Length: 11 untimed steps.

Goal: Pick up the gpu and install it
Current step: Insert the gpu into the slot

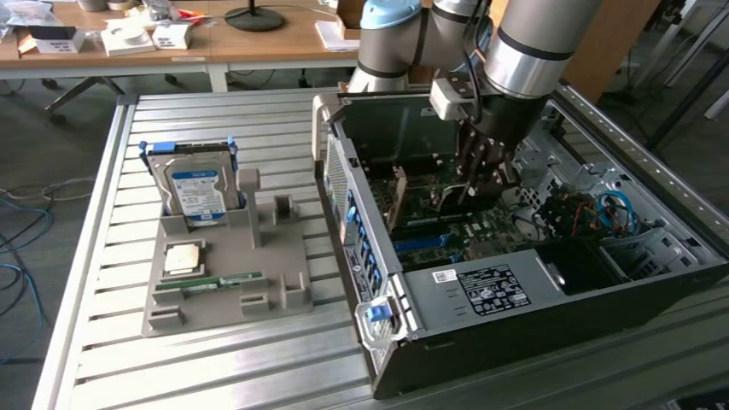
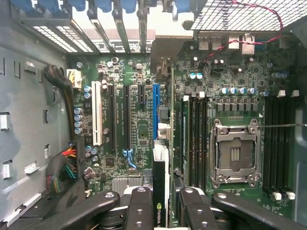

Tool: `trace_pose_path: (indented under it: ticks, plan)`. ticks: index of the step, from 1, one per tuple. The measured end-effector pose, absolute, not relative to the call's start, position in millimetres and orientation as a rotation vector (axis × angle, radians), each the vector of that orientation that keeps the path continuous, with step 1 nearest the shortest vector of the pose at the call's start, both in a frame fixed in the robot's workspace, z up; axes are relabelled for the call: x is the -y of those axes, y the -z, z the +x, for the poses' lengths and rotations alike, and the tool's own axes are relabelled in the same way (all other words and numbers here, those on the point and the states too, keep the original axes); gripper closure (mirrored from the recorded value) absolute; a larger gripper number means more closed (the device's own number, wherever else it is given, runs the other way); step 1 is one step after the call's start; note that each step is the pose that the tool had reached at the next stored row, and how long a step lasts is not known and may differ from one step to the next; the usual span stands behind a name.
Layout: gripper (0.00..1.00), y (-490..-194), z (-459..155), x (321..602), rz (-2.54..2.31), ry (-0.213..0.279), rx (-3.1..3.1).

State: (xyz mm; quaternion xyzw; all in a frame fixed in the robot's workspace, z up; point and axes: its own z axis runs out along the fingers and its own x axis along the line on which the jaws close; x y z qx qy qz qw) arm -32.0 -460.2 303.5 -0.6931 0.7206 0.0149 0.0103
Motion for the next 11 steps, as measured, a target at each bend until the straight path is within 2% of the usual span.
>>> trace_pose_path:
  ticks: [11]
  plan:
    - [0.74,-300.2,-38.1,460.6,-2.163,-0.047,-2.249]
